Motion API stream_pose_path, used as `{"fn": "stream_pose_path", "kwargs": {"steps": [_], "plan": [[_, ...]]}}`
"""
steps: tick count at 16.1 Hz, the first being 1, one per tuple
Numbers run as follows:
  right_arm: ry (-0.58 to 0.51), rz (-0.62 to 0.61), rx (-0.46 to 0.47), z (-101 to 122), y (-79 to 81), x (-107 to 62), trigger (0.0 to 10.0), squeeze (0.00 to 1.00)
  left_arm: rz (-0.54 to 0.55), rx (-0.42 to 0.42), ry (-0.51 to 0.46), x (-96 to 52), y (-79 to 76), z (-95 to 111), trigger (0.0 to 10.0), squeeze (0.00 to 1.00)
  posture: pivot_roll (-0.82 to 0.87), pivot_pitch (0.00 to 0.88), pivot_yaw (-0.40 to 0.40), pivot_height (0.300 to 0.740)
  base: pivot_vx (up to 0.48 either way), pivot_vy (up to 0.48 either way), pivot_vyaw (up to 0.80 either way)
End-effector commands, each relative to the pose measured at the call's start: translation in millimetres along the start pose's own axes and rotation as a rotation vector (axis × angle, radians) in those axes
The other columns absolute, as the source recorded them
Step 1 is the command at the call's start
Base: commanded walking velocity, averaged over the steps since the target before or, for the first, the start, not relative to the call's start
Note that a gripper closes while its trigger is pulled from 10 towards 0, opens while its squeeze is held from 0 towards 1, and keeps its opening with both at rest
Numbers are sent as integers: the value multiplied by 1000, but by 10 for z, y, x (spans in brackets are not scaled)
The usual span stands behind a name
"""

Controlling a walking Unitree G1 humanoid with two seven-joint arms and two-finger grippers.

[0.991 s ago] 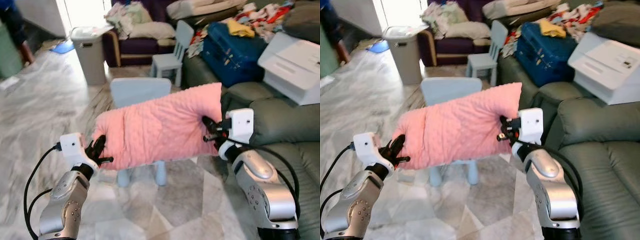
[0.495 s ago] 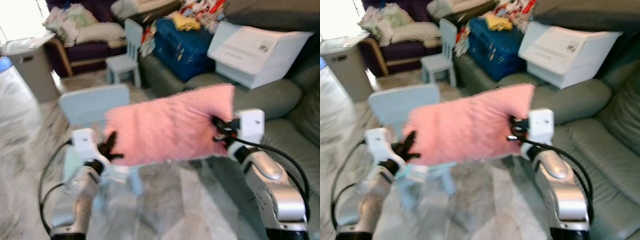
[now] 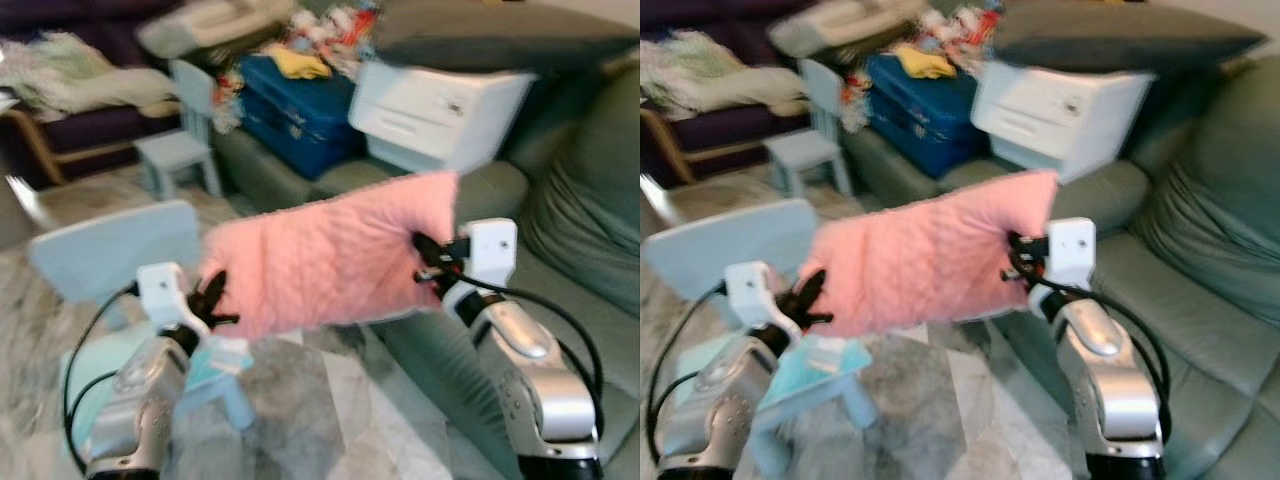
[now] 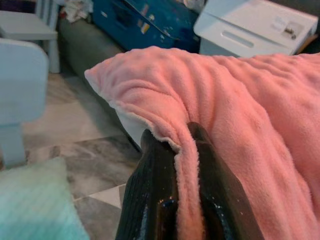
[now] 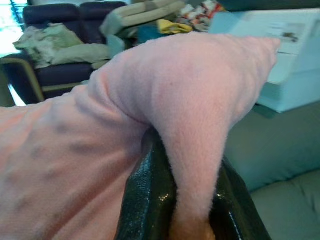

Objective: Move the pillow to the sofa

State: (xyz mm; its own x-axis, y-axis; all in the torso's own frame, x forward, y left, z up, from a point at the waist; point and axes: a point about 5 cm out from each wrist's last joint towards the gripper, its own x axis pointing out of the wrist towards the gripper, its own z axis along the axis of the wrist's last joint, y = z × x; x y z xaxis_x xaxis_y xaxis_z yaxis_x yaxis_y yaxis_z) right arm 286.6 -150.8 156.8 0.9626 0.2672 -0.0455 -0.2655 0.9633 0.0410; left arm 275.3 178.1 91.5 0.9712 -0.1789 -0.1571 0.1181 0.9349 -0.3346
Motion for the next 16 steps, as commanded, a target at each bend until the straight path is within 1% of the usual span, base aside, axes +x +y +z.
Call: {"fn": "stream_pose_path", "kwargs": {"steps": [1, 11, 12, 13, 16], "plan": [[-41, -21, -19, 106, -72, -21, 10000, 0, -41, 11, -7, 38, -108, 24, 10000, 0, -68, 0, 11, 740, 480, 0, -800], [-37, -22, -15, 100, -71, -31, 10000, 0, -49, -20, 9, 27, -132, -15, 10000, 0, -68, 0, 9, 740, 474, 0, -800], [-38, -23, -15, 100, -72, -32, 10000, 0, -45, -25, 13, 26, -128, -22, 10000, 0, -68, 0, 11, 740, 428, 0, -531], [-39, -23, -15, 99, -73, -33, 10000, 0, -42, -23, 23, 27, -123, -36, 10000, 0, -68, 0, 11, 740, 277, 270, 0], [-39, -25, -18, 100, -71, -32, 10000, 0, 8, -34, 72, 48, -104, -111, 10000, 0, -69, 0, 9, 740, 0, 0, 0]]}}
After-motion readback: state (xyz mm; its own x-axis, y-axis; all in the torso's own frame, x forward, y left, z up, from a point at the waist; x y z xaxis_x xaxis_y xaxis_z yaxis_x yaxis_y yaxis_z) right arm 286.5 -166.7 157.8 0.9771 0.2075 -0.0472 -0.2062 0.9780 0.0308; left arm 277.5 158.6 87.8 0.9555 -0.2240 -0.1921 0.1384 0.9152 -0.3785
